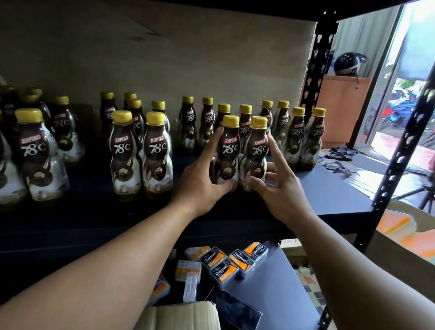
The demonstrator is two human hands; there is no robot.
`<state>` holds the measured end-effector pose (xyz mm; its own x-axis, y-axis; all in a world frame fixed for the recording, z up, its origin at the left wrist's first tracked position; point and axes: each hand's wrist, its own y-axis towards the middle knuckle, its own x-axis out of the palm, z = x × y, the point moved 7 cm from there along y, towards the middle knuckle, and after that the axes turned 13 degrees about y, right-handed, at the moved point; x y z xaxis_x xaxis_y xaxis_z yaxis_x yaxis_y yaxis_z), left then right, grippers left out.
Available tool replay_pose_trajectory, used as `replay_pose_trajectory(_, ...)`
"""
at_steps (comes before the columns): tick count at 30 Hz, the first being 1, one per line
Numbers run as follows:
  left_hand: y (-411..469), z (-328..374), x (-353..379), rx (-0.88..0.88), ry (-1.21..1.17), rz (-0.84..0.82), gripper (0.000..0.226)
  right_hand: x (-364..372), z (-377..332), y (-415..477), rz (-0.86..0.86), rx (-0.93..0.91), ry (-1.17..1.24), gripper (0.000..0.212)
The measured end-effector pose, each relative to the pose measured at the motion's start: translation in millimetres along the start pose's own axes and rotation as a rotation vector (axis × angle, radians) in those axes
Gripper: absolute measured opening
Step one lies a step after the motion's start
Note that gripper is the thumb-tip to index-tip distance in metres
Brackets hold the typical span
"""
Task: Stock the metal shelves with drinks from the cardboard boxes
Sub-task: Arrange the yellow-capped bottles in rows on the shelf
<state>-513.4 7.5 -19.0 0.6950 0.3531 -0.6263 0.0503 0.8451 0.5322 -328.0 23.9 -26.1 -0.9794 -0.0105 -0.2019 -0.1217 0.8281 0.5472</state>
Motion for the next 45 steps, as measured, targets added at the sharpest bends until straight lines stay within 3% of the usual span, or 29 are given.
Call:
replay_pose_trajectory(25,-1.6,1.7,-1.0,0.0,0.022,-0.017,0.11,0.4,-1.5,-0.4,-0.009,0.037,-0.023,0.097)
replay_pose_trajectory(45,-0.7,3.4,5.0,0.026,0.061,-0.091,0.114,-1.8,6.1,1.8,0.032,0.019,-0.068,0.109)
